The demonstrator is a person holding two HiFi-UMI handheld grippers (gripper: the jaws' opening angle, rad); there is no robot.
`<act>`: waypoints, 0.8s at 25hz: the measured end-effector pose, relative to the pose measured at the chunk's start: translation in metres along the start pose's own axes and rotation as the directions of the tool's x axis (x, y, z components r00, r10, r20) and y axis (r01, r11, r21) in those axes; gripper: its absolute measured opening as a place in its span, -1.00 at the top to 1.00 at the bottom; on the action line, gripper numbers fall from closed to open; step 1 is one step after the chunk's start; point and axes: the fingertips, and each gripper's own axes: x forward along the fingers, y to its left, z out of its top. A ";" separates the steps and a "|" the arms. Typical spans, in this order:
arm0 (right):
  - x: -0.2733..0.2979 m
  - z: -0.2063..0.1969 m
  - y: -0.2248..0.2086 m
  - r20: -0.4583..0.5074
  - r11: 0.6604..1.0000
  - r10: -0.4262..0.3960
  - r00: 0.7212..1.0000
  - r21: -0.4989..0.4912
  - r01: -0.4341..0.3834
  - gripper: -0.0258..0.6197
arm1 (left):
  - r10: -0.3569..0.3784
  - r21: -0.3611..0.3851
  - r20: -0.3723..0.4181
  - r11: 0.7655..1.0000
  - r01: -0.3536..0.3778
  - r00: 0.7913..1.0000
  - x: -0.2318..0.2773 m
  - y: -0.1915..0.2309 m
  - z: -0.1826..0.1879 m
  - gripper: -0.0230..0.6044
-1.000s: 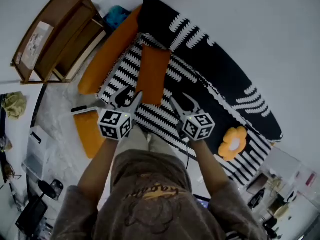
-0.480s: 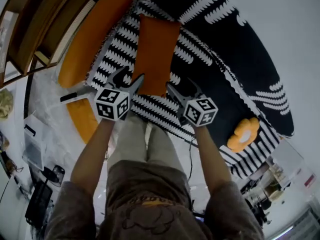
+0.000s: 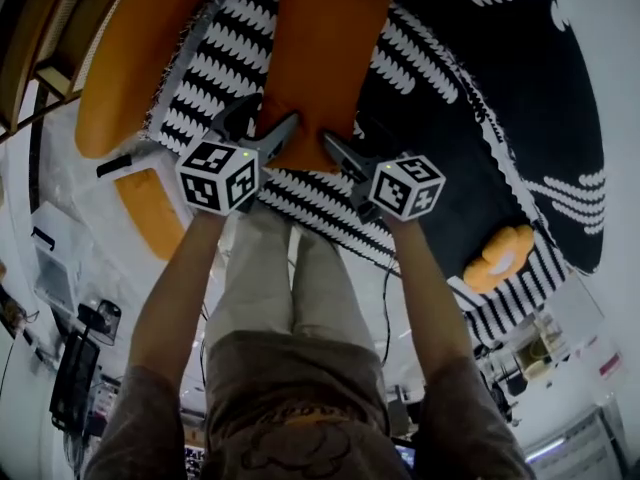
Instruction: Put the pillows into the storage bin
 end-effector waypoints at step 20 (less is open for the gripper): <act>-0.042 0.040 0.082 0.122 0.987 0.137 0.983 -0.097 -0.126 0.31 | 0.001 -0.080 0.158 0.997 0.011 0.987 -0.076 -0.042 0.027 0.65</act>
